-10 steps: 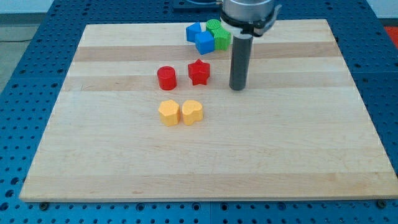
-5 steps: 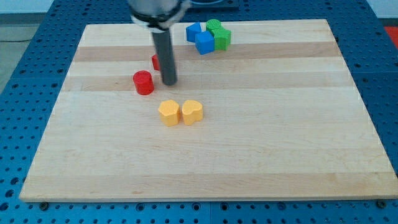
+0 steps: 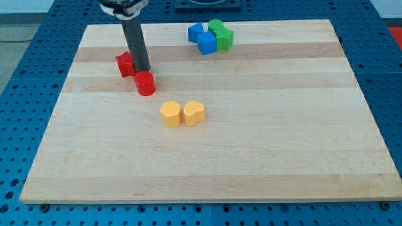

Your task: Slide the red star to the top left side of the board

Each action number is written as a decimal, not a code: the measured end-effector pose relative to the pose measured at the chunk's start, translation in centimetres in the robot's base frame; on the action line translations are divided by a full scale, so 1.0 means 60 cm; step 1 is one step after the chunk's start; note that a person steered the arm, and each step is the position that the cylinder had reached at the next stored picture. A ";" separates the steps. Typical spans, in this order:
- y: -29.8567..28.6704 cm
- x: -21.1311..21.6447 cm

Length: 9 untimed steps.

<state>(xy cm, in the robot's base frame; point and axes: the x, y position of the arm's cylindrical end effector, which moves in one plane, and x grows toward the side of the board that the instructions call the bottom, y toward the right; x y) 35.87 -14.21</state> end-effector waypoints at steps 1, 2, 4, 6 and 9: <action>-0.035 0.015; -0.073 -0.020; -0.106 -0.114; -0.153 -0.073; -0.153 -0.170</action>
<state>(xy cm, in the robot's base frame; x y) 25.68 -23.40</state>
